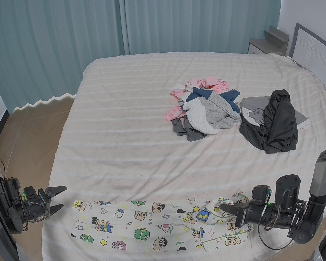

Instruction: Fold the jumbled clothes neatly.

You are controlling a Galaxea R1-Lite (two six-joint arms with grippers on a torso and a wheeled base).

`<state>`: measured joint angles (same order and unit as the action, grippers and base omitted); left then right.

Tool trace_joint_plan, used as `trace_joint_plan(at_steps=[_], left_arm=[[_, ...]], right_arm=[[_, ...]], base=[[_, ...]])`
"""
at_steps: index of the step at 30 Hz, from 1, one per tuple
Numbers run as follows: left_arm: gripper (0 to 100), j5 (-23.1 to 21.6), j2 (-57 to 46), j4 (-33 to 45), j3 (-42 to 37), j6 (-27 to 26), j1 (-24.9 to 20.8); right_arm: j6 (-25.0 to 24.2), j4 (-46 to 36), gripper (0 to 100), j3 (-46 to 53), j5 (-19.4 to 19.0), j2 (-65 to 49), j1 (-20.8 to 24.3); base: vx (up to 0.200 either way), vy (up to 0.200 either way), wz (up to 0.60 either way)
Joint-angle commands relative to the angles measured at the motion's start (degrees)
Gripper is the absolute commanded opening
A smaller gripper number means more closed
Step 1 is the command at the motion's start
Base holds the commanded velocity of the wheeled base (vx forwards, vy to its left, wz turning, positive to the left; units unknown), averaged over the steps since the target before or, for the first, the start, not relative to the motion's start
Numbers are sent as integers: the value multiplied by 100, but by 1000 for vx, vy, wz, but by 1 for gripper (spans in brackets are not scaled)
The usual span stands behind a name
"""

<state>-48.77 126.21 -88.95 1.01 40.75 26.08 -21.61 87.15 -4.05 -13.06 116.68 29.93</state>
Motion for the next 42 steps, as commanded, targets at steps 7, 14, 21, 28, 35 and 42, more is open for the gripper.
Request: trace_joint_plan(at_steps=[7,14,21,28,35,42], left_arm=[[100,0,9,-96,-92,3,3],[100,0,9,-87,-92,3,3],[100,0,9,-87,-92,3,3],[100,0,9,-87,-92,3,3],[100,0,9,-87,-92,3,3],[100,0,9,-87,-92,3,3]], right_arm=[[17,-31,0,-958,119,980,-532],[17,-31,0,-1397,137,1428,-611],[34,-286,100,-1643,172,1481,-699],[34,-321,100,-1678,339,1411,-813],[26,-295,100,-1485,515,1094,-927],[-27,-348,100,-1397,497,655,-488]], base=[[0,0,0],[0,0,0],[0,0,0],[0,0,0],[0,0,0],[0,0,0]])
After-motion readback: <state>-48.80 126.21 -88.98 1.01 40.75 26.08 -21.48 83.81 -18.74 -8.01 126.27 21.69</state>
